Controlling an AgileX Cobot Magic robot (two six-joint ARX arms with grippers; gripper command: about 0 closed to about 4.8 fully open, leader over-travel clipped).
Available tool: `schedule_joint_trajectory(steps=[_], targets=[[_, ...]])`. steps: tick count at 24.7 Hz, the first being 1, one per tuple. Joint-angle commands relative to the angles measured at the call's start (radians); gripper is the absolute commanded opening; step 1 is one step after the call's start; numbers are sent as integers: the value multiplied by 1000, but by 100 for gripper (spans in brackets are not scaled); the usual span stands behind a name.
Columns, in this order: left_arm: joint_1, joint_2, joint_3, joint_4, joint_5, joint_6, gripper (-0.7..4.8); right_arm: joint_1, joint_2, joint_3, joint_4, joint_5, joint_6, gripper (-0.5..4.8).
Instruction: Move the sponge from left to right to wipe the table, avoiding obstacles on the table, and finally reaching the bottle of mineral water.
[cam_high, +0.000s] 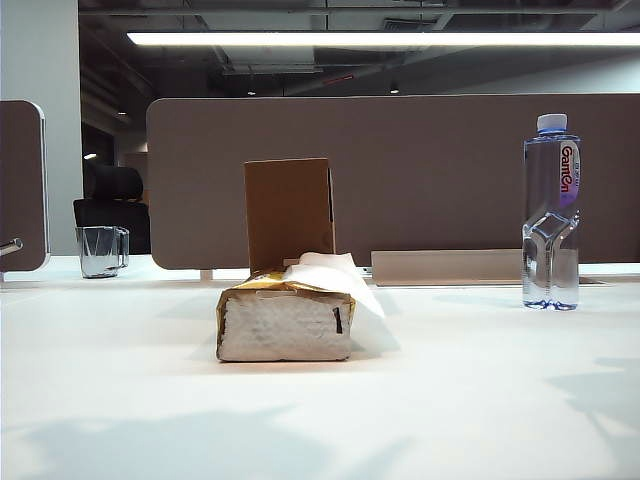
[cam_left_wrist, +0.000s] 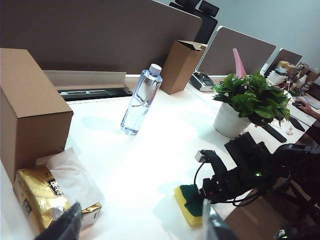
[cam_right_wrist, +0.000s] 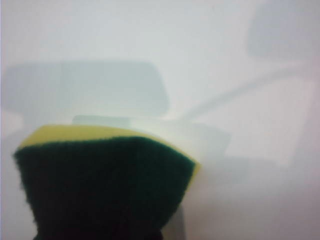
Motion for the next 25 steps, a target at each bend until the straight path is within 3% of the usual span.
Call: schedule_joint_trajectory(steps=[1, 8, 25], targets=[[0, 0, 7, 6, -3, 8, 309, -12, 4, -3, 63, 30, -5, -6], [0, 1, 7, 6, -5, 8, 309, -67, 103, 32, 127, 6, -35, -6], [1, 2, 7, 6, -45, 8, 309, -71, 440, 257, 275, -3, -63, -6]])
